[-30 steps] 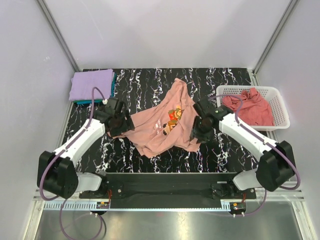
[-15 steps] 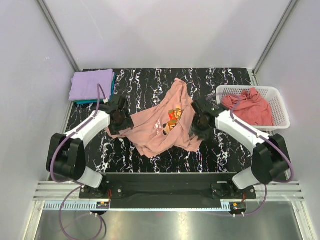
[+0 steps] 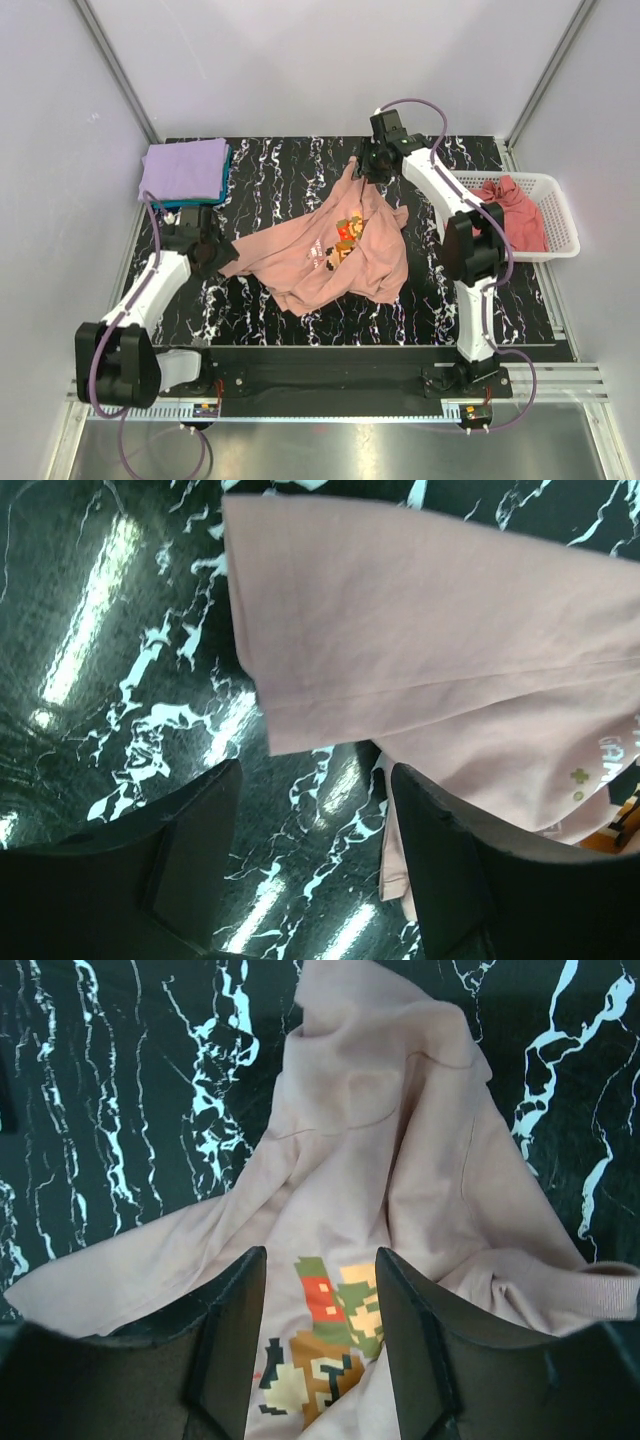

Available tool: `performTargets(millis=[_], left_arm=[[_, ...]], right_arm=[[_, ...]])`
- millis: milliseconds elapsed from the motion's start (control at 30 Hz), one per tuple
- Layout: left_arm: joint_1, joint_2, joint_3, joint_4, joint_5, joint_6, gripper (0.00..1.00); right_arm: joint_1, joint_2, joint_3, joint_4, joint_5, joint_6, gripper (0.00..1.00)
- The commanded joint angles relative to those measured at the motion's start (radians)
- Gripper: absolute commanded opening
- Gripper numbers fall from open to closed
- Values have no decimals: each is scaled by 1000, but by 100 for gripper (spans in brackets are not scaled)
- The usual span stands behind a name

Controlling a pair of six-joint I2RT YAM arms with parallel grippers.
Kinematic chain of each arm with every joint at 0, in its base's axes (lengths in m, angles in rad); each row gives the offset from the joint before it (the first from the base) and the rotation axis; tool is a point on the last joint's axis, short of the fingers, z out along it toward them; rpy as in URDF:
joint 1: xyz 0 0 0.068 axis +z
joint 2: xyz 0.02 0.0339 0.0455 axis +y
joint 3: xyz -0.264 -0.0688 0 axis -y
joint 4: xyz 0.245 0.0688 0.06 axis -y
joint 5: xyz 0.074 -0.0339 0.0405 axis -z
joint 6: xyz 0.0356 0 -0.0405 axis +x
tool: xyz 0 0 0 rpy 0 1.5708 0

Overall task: Fold and stack the t-shirts
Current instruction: Flatten the tshirt out

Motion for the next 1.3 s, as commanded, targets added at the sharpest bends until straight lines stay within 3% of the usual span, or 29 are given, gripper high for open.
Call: performTargets(millis=[0, 133, 300, 367, 467, 500, 567, 600, 667, 1033, 1267], left_arm=[[2, -58, -61, 76, -5, -51, 66], [4, -79, -127, 130, -17, -67, 65], [7, 19, -124, 210, 3, -65, 63], [7, 59, -110, 236, 10, -59, 62], [7, 99, -84, 251, 11, -47, 48], [7, 109, -77, 248, 15, -45, 37], [7, 129, -54, 240, 32, -42, 24], [7, 142, -47, 236, 40, -39, 10], [7, 148, -35, 227, 41, -38, 0], [20, 122, 176, 21, -78, 2, 0], [22, 125, 201, -11, -83, 8, 0]], right_arm=[[-8, 40, 101, -32, -38, -53, 55], [-8, 70, 135, -40, -41, -74, 54], [-25, 100, 165, -35, -28, -113, 54], [-40, 113, 191, -37, -17, -122, 59], [-75, 127, 210, -8, -43, -140, 69], [-83, 135, 217, -3, -58, -149, 72], [-106, 182, 275, -15, -112, -175, 77], [-117, 204, 303, -43, -138, -188, 78], [-124, 251, 358, -54, -176, -200, 79], [-143, 363, 475, 83, -431, -222, 80], [-143, 425, 487, 107, -551, -154, 78]])
